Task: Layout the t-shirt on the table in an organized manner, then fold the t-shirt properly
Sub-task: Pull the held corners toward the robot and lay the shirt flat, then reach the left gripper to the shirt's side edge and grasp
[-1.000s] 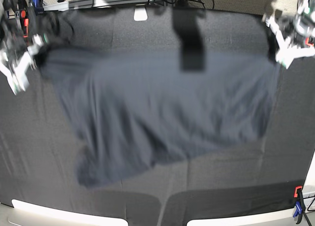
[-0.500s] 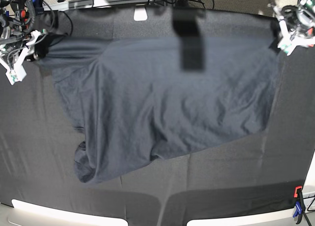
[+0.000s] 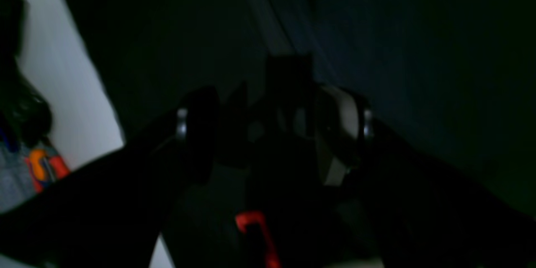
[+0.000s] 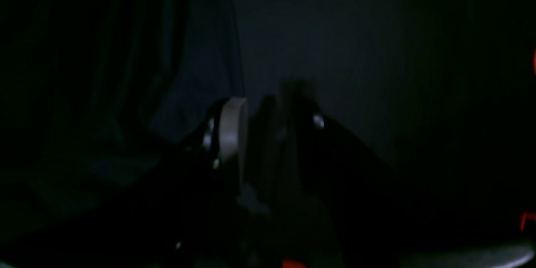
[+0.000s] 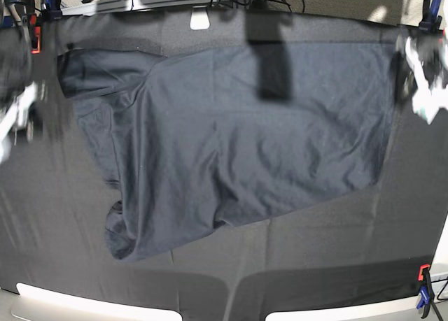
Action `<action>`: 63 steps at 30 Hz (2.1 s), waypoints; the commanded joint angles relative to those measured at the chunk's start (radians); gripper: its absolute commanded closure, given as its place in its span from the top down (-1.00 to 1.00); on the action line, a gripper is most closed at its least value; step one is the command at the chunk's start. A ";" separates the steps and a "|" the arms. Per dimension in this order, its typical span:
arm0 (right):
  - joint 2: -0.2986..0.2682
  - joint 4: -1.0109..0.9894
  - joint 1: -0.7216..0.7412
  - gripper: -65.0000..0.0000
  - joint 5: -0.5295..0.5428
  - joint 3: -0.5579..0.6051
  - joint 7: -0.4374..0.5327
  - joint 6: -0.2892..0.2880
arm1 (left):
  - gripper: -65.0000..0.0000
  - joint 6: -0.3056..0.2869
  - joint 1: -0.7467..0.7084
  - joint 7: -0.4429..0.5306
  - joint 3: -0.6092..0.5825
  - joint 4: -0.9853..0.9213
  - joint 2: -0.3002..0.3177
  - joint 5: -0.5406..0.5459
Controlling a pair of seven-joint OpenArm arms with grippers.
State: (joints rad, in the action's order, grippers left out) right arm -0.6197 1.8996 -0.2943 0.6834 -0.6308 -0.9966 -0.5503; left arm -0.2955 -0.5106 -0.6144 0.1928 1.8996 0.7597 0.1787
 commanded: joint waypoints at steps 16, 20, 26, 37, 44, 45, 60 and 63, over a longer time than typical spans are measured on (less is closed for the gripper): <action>-0.023 -0.529 0.557 -0.41 0.076 0.238 0.052 0.002 | 0.05 -0.187 0.596 0.114 0.009 -0.446 -0.206 0.220; -0.021 -0.621 0.666 -0.41 0.076 0.404 0.002 0.001 | 0.05 -0.277 0.724 0.104 0.008 -0.603 -0.236 0.216; -0.019 -0.632 0.713 -0.41 0.076 0.502 -0.022 0.001 | 0.04 -0.312 0.868 -0.040 0.008 -0.821 -0.264 0.265; -0.020 -0.632 0.713 -0.41 0.076 0.500 -0.023 0.001 | -0.03 -0.401 0.995 -0.178 0.008 -1.124 -0.328 0.409; -0.021 -0.632 0.713 -0.41 0.076 0.500 -0.026 0.001 | -1.00 -0.403 0.991 -0.292 0.009 -1.110 -0.326 0.639; -0.021 -0.632 0.713 -0.41 0.076 0.500 -0.026 0.001 | -1.00 -0.403 0.988 -0.343 0.009 -1.100 -0.317 0.726; -0.020 -0.632 0.713 -0.41 0.076 0.500 -0.029 0.000 | -1.00 -0.403 0.574 -0.782 0.008 -0.566 -0.330 1.305; -0.020 -0.632 0.713 -0.41 0.074 0.500 -0.034 0.000 | -1.00 -0.403 0.506 -0.782 0.008 -0.497 -0.344 1.305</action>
State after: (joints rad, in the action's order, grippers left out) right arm -0.6178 1.2526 0.3904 0.7361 -0.1238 -1.0466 -0.5484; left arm -0.6922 -0.0246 -1.4040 0.1955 1.3827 0.3958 1.4521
